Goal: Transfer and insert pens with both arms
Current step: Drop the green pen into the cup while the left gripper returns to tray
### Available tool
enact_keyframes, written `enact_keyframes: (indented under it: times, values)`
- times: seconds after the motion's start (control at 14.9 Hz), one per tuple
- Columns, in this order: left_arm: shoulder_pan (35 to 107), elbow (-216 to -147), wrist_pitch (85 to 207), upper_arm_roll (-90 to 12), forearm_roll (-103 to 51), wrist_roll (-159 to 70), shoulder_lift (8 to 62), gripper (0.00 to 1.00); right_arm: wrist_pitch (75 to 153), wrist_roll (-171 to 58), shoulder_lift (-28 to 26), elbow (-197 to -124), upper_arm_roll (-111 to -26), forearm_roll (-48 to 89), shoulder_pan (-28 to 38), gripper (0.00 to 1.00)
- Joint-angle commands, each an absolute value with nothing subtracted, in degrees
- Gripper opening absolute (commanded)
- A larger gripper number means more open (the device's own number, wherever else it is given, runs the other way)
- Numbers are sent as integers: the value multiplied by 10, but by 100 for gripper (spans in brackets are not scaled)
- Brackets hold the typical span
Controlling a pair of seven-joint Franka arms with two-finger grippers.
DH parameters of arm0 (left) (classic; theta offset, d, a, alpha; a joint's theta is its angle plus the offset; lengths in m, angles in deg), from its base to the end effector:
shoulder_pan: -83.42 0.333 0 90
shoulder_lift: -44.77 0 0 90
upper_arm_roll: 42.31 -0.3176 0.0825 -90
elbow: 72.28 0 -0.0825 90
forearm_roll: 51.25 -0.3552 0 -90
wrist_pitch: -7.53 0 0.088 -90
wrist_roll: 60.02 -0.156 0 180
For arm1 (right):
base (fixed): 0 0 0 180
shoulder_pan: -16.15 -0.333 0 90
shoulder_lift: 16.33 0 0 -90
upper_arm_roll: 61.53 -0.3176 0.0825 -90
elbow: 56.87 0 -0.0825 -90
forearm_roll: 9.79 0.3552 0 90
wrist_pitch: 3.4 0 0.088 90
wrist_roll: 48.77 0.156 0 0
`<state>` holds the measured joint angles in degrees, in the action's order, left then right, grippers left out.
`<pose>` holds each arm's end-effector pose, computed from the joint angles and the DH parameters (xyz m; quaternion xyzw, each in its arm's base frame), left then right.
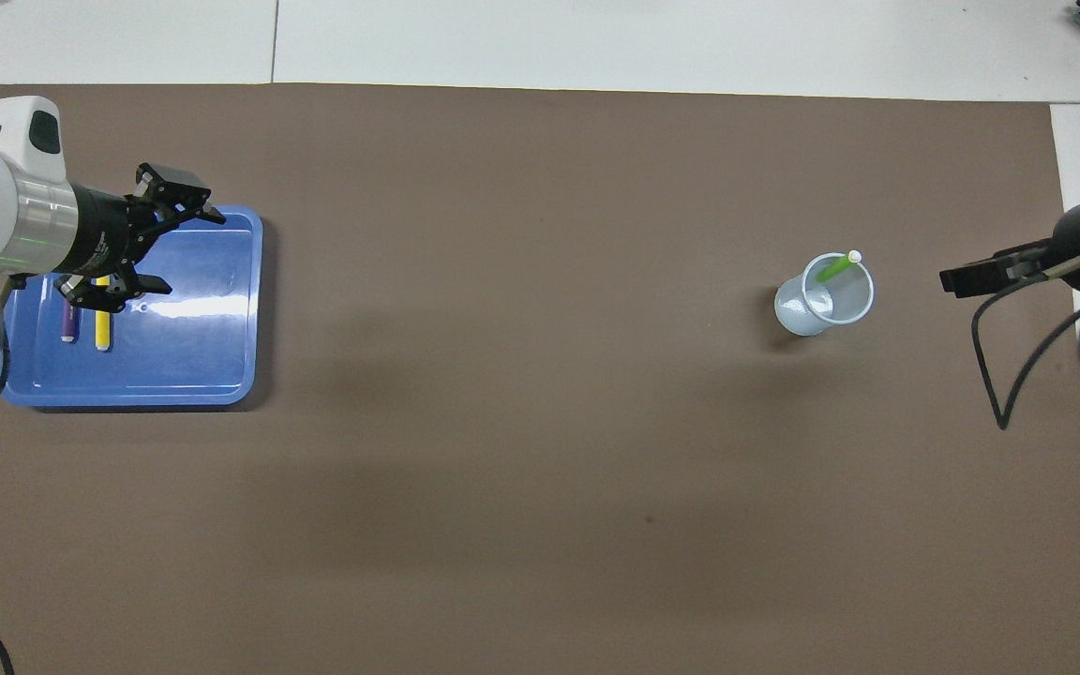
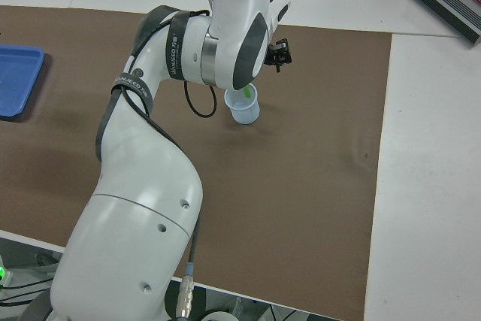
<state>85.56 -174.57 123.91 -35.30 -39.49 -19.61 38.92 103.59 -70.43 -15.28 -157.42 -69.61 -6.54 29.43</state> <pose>0.5840 -0.0683 0.4693 0.9321 0.3403 0.0272 0.1208 0.5534 -0.0438 0.5117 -0.9892 -0.1359 -0.0525 0.0170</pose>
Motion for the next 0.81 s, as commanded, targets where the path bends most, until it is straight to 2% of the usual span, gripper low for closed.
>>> enact_keyframes:
  times: [0.0,0.47,0.74]
  values:
    - [884,-1759,1225,-348,-418,-282,404,100,963,-665,-183,-1558,-702,-79,294,100]
    - [939,-1779,1226,-348,-485,-514,413,100,949,-634,-193,-1565,-704,-79,294,100]
    - [959,-1779,1266,-348,-514,-572,385,100,928,-632,-197,-1567,-703,-79,293,100]
